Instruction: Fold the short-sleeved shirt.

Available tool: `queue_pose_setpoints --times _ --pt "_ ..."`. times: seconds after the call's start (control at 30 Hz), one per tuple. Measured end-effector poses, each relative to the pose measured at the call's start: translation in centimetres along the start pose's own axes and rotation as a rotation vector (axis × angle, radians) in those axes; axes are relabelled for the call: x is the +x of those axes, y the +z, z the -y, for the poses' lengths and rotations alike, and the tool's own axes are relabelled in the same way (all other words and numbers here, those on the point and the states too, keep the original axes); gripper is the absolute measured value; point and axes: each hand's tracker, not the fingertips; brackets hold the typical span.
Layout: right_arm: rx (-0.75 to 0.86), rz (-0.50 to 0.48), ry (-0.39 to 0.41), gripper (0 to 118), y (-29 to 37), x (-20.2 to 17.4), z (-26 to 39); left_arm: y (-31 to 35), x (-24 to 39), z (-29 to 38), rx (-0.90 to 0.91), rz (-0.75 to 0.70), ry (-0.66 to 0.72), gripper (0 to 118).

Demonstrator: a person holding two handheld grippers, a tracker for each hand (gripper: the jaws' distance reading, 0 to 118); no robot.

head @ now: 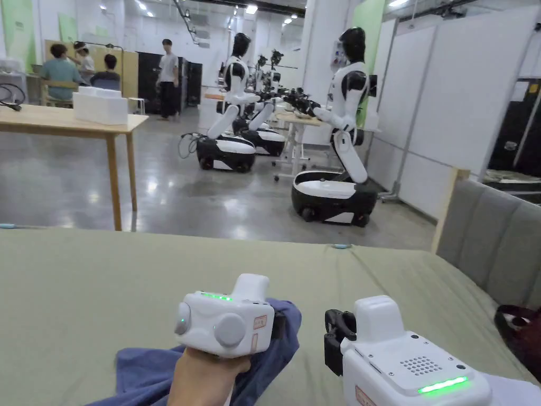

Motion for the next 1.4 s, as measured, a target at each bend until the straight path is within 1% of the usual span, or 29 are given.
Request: queue_pose_setpoints --times 0.07,0.17,0.23,0.3,0.43,0.47,0.5,0.53,0.57,0.6,0.67,0.77,0.83,0.9,0.93,0.97,1.0,1.03,1.07,1.1,1.13,1.23,1.3,1.4 --pt "-0.017 0.062 0.005 1 1.6 3.2 0.8 -3.2 5.1 0.3 -0.034 0.061 -0.031 3" --pt "-0.044 0.133 -0.004 1 3.4 7.3 2.6 -8.4 10.5 2.3 -0.149 0.046 -0.109 3" --pt "-0.058 0.165 -0.021 1 4.2 9.6 3.9 -11.7 12.2 4.4 -0.235 -0.026 -0.160 3" --pt "-0.075 0.189 -0.043 1 4.7 11.3 5.0 -13.8 13.2 6.0 -0.287 -0.044 -0.172 3" --pt "-0.092 0.211 -0.078 1 5.2 13.4 6.8 -14.9 13.4 8.1 -0.302 -0.054 -0.151 3" --pt "-0.095 0.211 -0.084 1 5.2 13.6 7.0 -14.7 12.9 8.3 -0.290 -0.055 -0.138 6" --pt "-0.097 0.212 -0.086 1 5.1 13.6 7.1 -14.1 12.6 8.2 -0.270 -0.056 -0.126 13" --pt "-0.099 0.210 -0.088 1 5.0 13.5 7.2 -13.1 12.3 7.9 -0.247 -0.051 -0.112 51" --pt "-0.095 0.204 -0.090 1 4.9 13.2 7.2 -12.0 11.9 7.7 -0.222 -0.045 -0.105 95" --pt "-0.089 0.196 -0.092 1 4.7 12.9 7.1 -10.4 11.1 7.5 -0.206 -0.038 -0.107 117" --pt "-0.077 0.169 -0.103 1 4.1 11.9 6.9 -5.4 9.6 6.7 -0.059 -0.049 -0.116 115" --pt "-0.058 0.134 -0.091 1 2.6 9.4 6.7 3.0 6.1 6.0 0.013 -0.145 -0.177 116" --pt "-0.048 0.110 -0.079 1 1.4 7.5 6.7 9.2 3.6 6.4 0.107 -0.250 -0.233 116" --pt "-0.048 0.076 -0.087 1 0.3 5.9 6.7 14.3 0.4 7.0 0.114 -0.351 -0.248 116" --pt "-0.039 0.069 -0.091 1 -0.1 5.1 6.7 16.6 -1.2 7.5 0.127 -0.407 -0.251 115" --pt "-0.034 0.064 -0.095 1 -0.4 4.3 6.7 18.5 -2.9 8.1 0.108 -0.488 -0.242 110" --pt "-0.029 0.057 -0.101 1 -0.7 3.7 6.7 20.0 -4.3 8.3 0.087 -0.531 -0.228 88" --pt "-0.028 0.053 -0.106 1 -0.9 3.2 6.6 21.2 -5.8 8.7 0.061 -0.547 -0.199 56" --pt "-0.024 0.053 -0.117 1 -1.1 2.8 6.6 22.1 -7.2 8.9 0.055 -0.535 -0.151 33" --pt "-0.024 0.048 -0.131 1 -1.1 2.4 6.6 22.6 -8.5 9.0 0.036 -0.564 -0.109 33" --pt "-0.030 0.043 -0.145 1 -1.1 2.2 6.5 22.6 -9.6 9.0 0.063 -0.577 -0.085 0" --pt "-0.048 0.035 -0.157 1 -0.9 1.7 6.8 22.6 -12.9 9.2 0.012 -0.552 0.044 0" --pt "-0.063 0.035 -0.138 1 -0.8 1.6 7.0 21.0 -14.3 9.4 -0.042 -0.558 0.056 0" --pt "-0.085 0.042 -0.128 1 -0.8 2.5 7.6 17.6 -16.6 10.0 -0.138 -0.558 0.101 0"
